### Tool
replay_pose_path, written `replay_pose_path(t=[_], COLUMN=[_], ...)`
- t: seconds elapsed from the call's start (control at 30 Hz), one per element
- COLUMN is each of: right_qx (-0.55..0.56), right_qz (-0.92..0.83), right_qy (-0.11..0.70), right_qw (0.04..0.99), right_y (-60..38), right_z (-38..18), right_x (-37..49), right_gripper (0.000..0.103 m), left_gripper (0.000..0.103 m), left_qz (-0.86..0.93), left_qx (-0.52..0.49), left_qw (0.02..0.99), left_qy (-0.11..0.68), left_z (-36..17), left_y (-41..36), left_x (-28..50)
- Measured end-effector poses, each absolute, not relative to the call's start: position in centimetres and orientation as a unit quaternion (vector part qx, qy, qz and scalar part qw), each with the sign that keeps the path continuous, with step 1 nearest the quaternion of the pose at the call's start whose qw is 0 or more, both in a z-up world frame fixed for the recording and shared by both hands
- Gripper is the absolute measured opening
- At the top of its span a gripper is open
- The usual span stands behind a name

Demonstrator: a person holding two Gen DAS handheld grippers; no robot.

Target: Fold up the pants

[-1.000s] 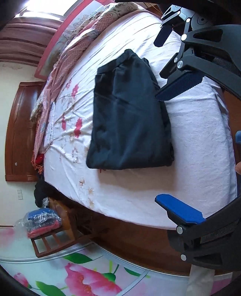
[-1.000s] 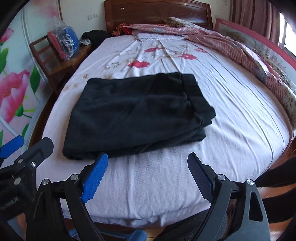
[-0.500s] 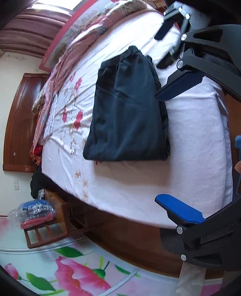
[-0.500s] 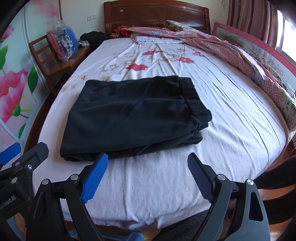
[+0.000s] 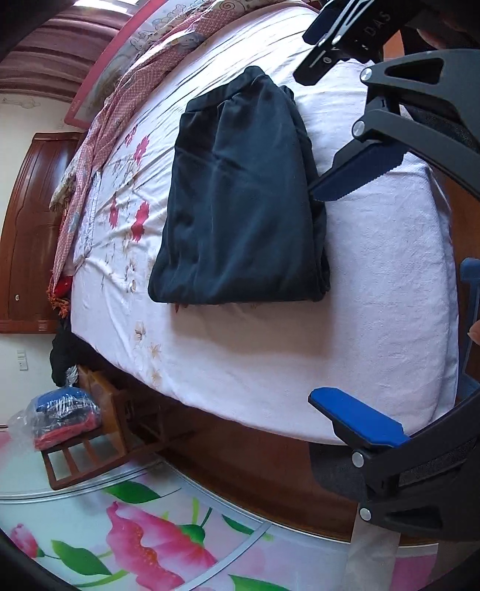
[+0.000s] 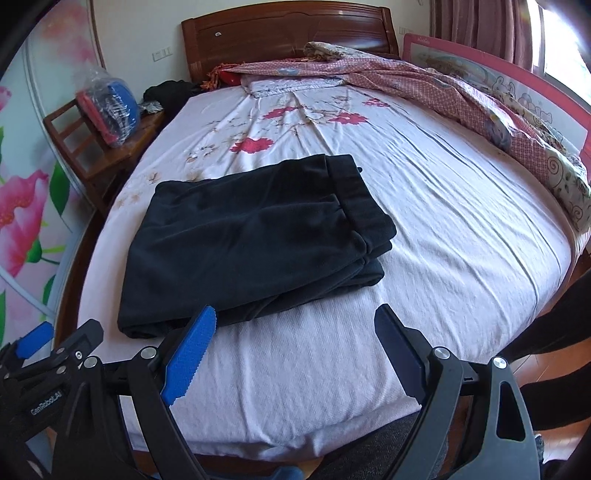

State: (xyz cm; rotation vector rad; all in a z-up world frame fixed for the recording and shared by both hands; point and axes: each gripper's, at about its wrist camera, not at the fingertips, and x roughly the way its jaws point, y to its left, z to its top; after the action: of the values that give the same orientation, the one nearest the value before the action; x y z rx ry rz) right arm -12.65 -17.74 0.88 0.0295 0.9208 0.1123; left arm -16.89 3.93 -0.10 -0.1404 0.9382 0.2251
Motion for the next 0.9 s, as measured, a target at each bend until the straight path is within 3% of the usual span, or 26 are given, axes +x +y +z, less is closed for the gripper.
replay_pose_path(t=[0.9], right_qx=[0.019], right_qz=[0.066], right_qy=[0.451], right_qw=[0.890], right_y=[-17.5], right_z=[0.7], right_x=[-12.6], right_gripper=[0.087], left_gripper=[0.101], left_qz=[0.127], left_qx=[-0.086], left_qw=[0.862], left_qy=[0.484], left_z=[-1.3], left_y=[4.8], left_x=[-16.0])
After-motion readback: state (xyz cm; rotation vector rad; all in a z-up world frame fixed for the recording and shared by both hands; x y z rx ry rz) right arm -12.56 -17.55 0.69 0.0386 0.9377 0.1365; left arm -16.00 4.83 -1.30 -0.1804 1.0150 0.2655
